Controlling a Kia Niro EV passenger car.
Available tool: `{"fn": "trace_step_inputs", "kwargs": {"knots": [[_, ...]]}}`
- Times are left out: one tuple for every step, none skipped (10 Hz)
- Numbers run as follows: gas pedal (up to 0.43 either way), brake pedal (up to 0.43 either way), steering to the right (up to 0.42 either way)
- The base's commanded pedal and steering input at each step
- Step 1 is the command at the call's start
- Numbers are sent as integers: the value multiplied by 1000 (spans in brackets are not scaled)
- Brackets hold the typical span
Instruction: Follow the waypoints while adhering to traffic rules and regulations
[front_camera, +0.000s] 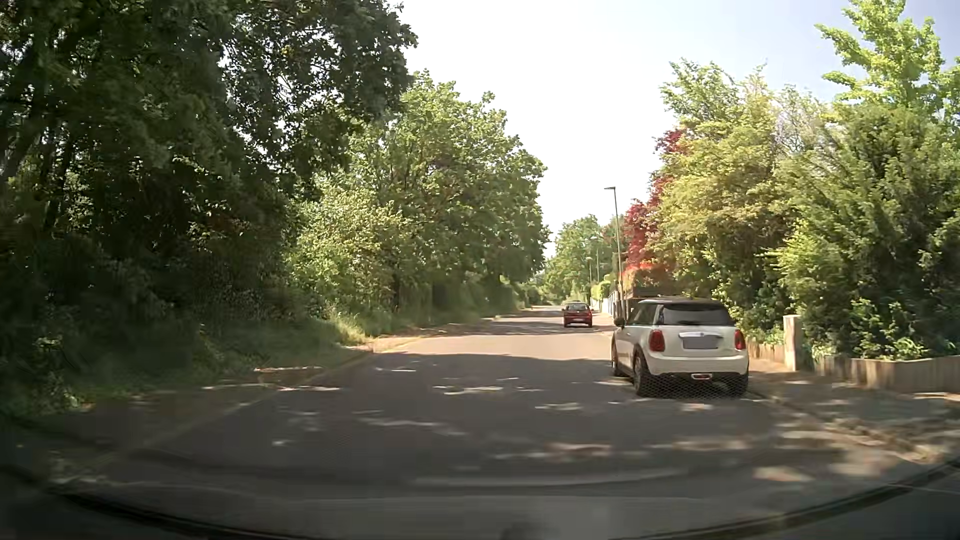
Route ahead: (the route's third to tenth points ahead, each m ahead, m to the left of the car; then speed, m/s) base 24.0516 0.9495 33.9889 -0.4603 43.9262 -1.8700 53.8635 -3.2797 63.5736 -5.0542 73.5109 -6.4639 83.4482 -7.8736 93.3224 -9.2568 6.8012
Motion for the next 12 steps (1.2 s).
{"fn": "trace_step_inputs", "kwargs": {"knots": [[138, 0, 14], [138, 0, 13], [138, 0, 14], [138, 0, 14], [138, 0, 14], [138, 0, 13], [138, 0, 12], [138, 0, 12], [138, 0, 12], [138, 0, 13], [138, 0, 14], [138, 0, 15]]}}
